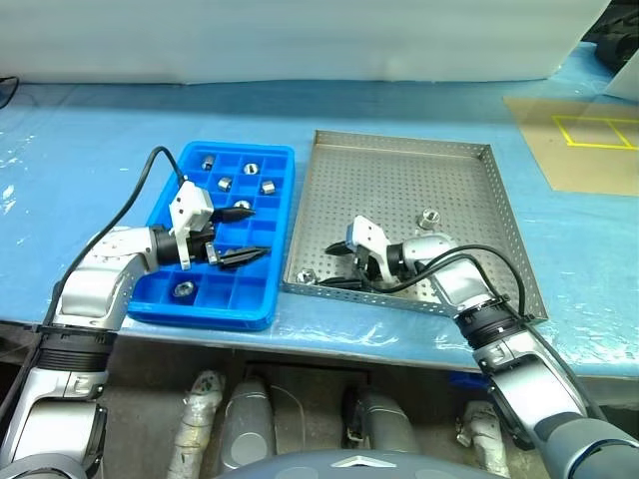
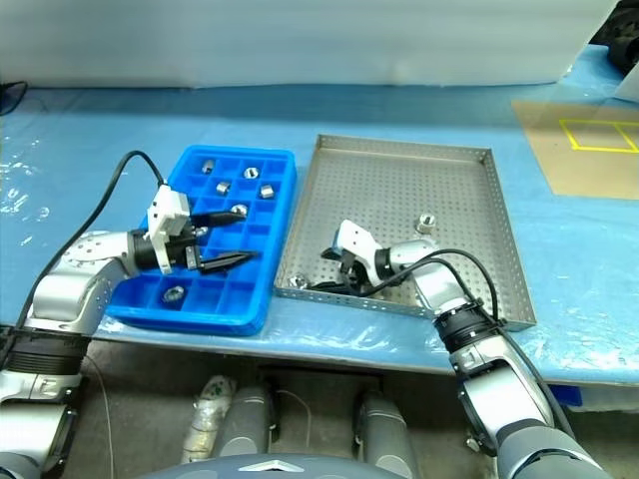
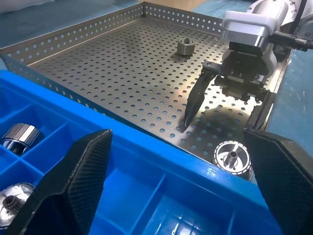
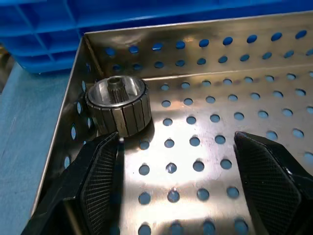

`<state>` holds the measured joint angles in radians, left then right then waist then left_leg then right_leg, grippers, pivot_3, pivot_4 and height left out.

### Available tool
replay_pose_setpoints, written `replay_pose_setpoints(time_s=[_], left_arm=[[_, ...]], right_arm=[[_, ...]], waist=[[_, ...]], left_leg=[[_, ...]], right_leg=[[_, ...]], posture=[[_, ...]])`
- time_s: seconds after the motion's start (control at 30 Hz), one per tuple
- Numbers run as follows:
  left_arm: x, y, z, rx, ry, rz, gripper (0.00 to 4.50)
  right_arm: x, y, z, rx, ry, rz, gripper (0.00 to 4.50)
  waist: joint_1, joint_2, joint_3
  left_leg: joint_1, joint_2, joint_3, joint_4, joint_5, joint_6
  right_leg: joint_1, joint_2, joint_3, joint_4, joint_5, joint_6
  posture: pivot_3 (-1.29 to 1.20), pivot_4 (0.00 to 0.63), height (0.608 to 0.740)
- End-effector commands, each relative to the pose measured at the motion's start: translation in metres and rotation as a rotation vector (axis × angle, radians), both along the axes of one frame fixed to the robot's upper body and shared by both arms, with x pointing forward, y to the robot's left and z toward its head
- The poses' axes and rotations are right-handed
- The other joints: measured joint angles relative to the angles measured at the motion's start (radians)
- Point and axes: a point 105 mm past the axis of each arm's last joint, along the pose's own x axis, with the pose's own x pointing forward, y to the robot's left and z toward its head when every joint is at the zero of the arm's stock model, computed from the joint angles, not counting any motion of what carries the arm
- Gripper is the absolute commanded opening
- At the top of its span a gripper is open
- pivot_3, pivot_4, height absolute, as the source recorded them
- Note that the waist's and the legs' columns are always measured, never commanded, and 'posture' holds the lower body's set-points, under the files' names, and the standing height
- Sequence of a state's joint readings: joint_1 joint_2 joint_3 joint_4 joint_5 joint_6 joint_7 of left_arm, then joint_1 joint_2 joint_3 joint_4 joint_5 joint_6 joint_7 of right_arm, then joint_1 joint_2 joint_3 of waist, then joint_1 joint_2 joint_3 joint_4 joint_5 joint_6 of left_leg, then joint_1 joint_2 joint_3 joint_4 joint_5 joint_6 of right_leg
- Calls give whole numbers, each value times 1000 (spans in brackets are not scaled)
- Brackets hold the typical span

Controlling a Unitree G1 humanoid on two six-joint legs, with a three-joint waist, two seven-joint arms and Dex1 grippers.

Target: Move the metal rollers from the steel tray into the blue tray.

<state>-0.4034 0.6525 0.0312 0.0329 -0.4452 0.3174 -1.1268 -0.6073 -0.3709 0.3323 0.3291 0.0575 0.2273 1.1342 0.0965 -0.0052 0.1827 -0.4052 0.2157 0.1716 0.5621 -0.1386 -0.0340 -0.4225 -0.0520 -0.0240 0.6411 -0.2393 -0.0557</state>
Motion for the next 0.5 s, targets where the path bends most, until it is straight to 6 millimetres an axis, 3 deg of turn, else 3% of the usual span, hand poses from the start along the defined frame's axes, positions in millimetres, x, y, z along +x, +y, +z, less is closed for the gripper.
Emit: replay_pose_setpoints(time_s=[0.03,0.5], left_arm=[[-1,5,12,8,-45,9,4500],[-6,10,12,21,-40,34,4500]], right_arm=[[-11,26,5,14,-52,117,3885],[5,30,1,12,-72,93,3885]], waist=[[0,0,0],[-2,0,0]], left_leg=[[0,0,0,0,0,0],[1,1,0,0,0,0]], right_leg=[[0,0,0,0,0,0],[0,0,0,2,0,-1]], posture=[[86,150,740],[111,150,740]])
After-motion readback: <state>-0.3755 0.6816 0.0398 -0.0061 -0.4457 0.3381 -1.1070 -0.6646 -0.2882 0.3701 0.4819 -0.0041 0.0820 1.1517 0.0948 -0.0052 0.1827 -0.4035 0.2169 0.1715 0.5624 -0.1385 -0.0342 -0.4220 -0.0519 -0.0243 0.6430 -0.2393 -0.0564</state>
